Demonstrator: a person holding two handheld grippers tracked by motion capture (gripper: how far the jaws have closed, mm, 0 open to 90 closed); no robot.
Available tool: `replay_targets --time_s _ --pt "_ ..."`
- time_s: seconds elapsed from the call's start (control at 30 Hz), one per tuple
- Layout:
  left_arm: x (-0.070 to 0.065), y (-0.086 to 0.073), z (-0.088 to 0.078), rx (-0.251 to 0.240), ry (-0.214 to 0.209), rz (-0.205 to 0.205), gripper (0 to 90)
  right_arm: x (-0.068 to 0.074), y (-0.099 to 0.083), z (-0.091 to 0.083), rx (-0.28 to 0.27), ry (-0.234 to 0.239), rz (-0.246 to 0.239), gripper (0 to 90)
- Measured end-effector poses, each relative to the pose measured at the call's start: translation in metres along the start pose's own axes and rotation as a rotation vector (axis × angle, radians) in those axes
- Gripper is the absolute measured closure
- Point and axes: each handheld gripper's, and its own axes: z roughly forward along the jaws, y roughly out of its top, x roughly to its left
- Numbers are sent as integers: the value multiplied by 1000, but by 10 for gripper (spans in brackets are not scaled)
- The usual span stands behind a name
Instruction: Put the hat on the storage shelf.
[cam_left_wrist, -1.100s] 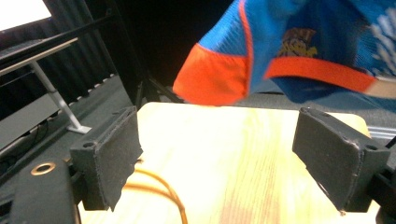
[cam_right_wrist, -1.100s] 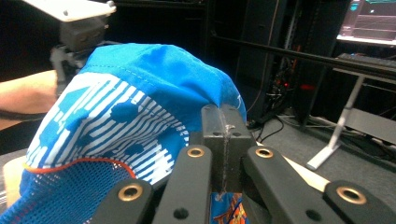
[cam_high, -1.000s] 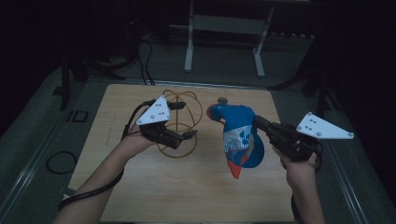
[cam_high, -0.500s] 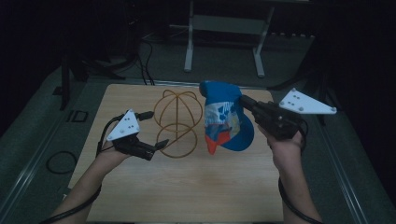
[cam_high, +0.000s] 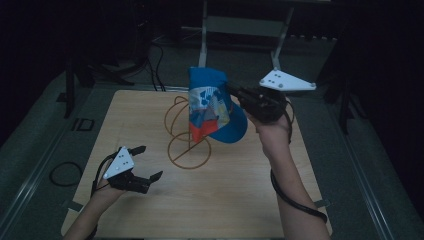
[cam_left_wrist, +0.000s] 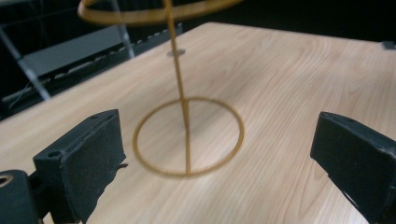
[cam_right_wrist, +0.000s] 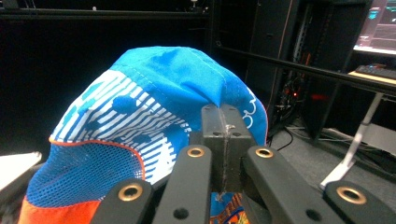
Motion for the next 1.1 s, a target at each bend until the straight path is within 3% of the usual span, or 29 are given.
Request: replay_targets --time_s 0.13,0.27,0.4,0.53,0.77,0.97,1.1 --pt "1 -20 0 -15 32 -67 30 4 2 25 19 27 11 900" --pt "2 -31 -2 -31 59 -98 30 10 5 45 42 41 5 900" --pt "3 -46 -8 -40 101 -144 30 22 7 76 83 79 -2 900" --pt "4 -50 -12 -41 116 -148 30 31 4 99 125 115 2 900" --pt "3 -55 -10 -32 120 -147 30 39 -10 126 210 136 -4 900" --pt "3 -57 -8 -25 118 -149 30 37 -27 135 270 115 -7 900" --pt "3 -57 -7 -25 113 -152 30 32 -34 131 274 109 9 900"
